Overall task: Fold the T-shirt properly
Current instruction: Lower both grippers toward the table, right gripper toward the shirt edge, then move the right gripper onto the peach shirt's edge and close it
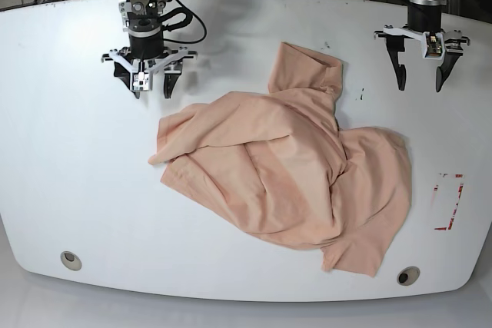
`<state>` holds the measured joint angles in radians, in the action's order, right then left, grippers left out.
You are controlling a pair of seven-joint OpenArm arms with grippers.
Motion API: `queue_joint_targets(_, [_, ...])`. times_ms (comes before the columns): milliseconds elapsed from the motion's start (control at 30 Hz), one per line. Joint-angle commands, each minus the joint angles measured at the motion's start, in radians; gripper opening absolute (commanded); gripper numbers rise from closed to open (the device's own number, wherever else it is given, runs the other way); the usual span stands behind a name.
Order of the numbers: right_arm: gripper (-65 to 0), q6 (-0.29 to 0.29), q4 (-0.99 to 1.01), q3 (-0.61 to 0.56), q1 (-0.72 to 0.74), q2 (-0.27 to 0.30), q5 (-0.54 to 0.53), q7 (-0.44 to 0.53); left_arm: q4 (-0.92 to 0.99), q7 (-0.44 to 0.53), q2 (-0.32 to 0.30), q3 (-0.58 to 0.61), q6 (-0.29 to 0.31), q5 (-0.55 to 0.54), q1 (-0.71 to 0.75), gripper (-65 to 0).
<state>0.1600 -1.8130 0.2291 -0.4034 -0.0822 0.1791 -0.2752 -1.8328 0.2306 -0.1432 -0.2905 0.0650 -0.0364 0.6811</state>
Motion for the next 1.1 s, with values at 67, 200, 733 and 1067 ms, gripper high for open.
queue_joint_targets(67, [-29.3,-0.002,-0.024,-0.001,0.066,0.019,-0.004,-0.008,-0.021,0.022,-0.006,0.004,-0.007,-0.006,-0.012,-22.4])
queue_joint_targets(200, [-29.1,-0.001,-0.030,0.016,0.112,0.032,0.001,-0.028,-0.016,0.007,0.004,0.000,-0.004,0.008,-0.028,-22.9])
queue_joint_targets(733, [-27.9,-0.006,0.087,0.074,0.321,0.037,-0.005,-0.045,-0.025,-0.054,0.019,0.006,-0.004,-0.002,-0.033,-23.7])
queue_joint_targets(1067, [-27.0,0.005,0.207,0.139,0.460,0.038,-0.029,-0.050,-0.022,-0.075,0.011,0.009,0.001,0.006,-0.028,-24.1])
